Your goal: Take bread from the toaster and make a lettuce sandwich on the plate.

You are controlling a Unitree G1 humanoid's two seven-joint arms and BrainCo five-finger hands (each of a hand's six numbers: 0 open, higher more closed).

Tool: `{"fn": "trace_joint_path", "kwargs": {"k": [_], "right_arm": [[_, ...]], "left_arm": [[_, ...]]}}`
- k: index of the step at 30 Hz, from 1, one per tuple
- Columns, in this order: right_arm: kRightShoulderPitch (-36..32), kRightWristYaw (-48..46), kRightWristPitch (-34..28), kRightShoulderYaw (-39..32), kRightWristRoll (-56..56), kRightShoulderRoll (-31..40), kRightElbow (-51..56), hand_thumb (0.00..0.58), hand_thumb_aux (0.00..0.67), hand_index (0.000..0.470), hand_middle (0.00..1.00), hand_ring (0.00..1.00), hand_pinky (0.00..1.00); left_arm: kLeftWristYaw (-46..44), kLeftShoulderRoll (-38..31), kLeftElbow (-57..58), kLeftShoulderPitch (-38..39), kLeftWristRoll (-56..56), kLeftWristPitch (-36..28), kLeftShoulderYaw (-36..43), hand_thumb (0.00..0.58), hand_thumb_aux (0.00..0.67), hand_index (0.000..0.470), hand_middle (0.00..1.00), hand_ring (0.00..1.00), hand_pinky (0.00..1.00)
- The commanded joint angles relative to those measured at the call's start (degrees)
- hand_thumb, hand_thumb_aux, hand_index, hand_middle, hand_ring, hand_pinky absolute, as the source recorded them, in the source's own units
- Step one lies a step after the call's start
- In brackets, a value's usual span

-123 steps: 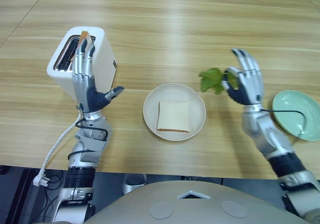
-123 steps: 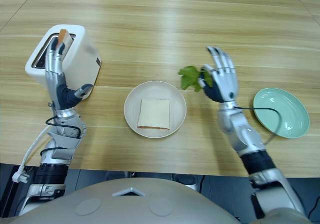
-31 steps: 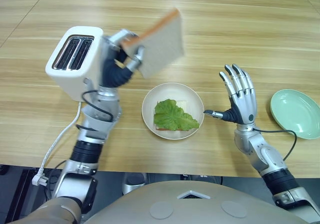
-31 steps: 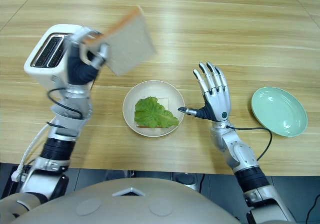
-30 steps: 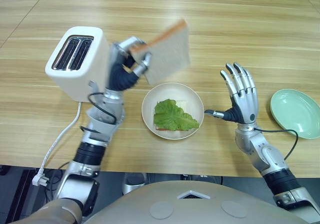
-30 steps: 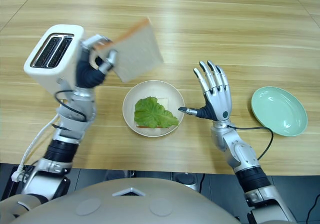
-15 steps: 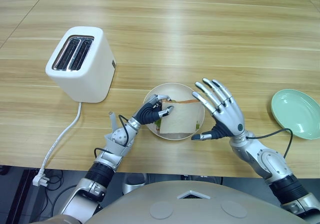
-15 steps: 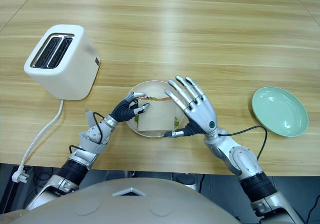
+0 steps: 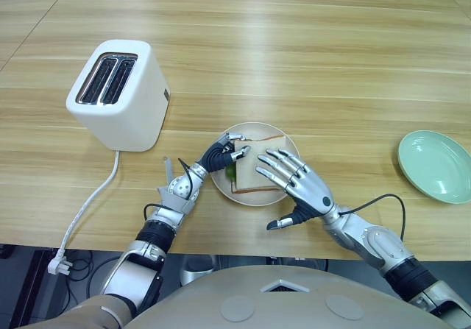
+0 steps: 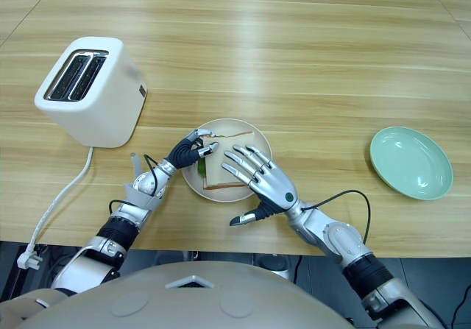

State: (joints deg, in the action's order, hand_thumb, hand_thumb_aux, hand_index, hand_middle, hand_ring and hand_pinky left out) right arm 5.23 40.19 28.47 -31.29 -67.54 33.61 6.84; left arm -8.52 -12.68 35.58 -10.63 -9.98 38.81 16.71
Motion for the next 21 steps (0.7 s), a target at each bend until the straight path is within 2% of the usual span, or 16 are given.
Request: {"fn": "trace_joint_path", "kwargs": {"k": [1, 5, 9, 12, 13, 14, 15, 17, 18, 19, 20, 21], "right_arm": [[-2.52, -8.04, 0.01, -3.72, 0.15, -1.16, 7.07, 0.0, 0.0, 0.0, 0.0, 0.0, 0.0], [-4.87, -16.42, 0.04, -6.72, 1.75, -2.86, 12.73, 0.0, 0.0, 0.0, 0.0, 0.0, 0.0], [-4.44, -21.88, 0.9, -7.96, 4.77, -2.95, 12.13, 0.0, 0.0, 0.0, 0.0, 0.0, 0.0], [-3.76, -24.44, 0.8, -8.27, 5.74, -2.19, 11.46, 0.0, 0.0, 0.0, 0.0, 0.0, 0.0], [-3.61, -25.0, 0.69, -8.28, 5.92, -1.98, 11.38, 0.0, 0.0, 0.0, 0.0, 0.0, 0.0], [-3.5, -25.51, 0.64, -8.24, 6.02, -1.74, 11.23, 0.0, 0.0, 0.0, 0.0, 0.0, 0.0], [-3.39, -25.87, 0.6, -8.2, 6.03, -1.55, 11.09, 0.0, 0.0, 0.0, 0.0, 0.0, 0.0], [-3.22, -26.14, 0.53, -8.01, 5.99, -1.37, 10.74, 0.0, 0.0, 0.0, 0.0, 0.0, 0.0], [-3.18, -26.08, 0.46, -7.95, 5.9, -1.34, 10.55, 0.0, 0.0, 0.0, 0.0, 0.0, 0.0], [-3.24, -25.65, 0.38, -7.83, 5.73, -1.35, 10.2, 0.0, 0.0, 0.0, 0.0, 0.0, 0.0], [-3.45, -24.62, 0.24, -7.57, 5.36, -1.42, 9.61, 0.0, 0.0, 0.0, 0.0, 0.0, 0.0], [-3.75, -22.89, 0.1, -7.06, 4.93, -1.54, 8.64, 0.0, 0.0, 0.0, 0.0, 0.0, 0.0]], "left_arm": [[-0.61, 0.93, 5.13, -1.15, -0.44, -0.29, -0.71, 0.58, 0.67, 0.46, 1.0, 1.0, 1.0], [-0.57, 1.06, 8.48, -1.71, -1.58, 0.44, -0.8, 0.58, 0.67, 0.46, 1.0, 1.0, 1.0], [-0.4, 0.76, 9.46, -1.46, -3.72, 0.83, -0.45, 0.58, 0.67, 0.46, 1.0, 1.0, 1.0], [6.98, -1.27, 8.44, -1.91, -10.41, 0.09, -0.29, 0.58, 0.67, 0.46, 1.0, 1.0, 1.0], [12.29, -2.78, 6.64, -2.29, -14.95, -0.65, -0.35, 0.494, 0.413, 0.283, 1.0, 1.0, 1.0], [18.28, -4.19, 4.22, -2.63, -18.98, -1.92, -1.25, 0.0, 0.0, 0.0, 1.0, 1.0, 1.0], [25.12, -5.5, 0.82, -2.97, -22.2, -3.92, -3.61, 0.0, 0.0, 0.0, 1.0, 1.0, 1.0], [36.56, -7.37, -7.29, -2.98, -25.36, -7.61, -10.36, 0.0, 0.0, 0.0, 0.73, 0.73, 0.73], [40.1, -8.19, -11.93, -2.57, -25.68, -8.49, -13.92, 0.0, 0.0, 0.0, 0.64, 0.64, 0.64], [42.58, -8.87, -16.22, -1.84, -26.32, -9.08, -16.5, 0.0, 0.0, 0.0, 0.64, 0.64, 0.64], [44.26, -9.34, -20.56, -0.82, -26.96, -9.43, -18.57, 0.0, 0.0, 0.0, 0.51, 0.51, 0.51], [44.38, -9.54, -23.89, 0.3, -26.8, -8.95, -19.47, 0.0, 0.0, 0.0, 0.44, 0.44, 0.44]]}}
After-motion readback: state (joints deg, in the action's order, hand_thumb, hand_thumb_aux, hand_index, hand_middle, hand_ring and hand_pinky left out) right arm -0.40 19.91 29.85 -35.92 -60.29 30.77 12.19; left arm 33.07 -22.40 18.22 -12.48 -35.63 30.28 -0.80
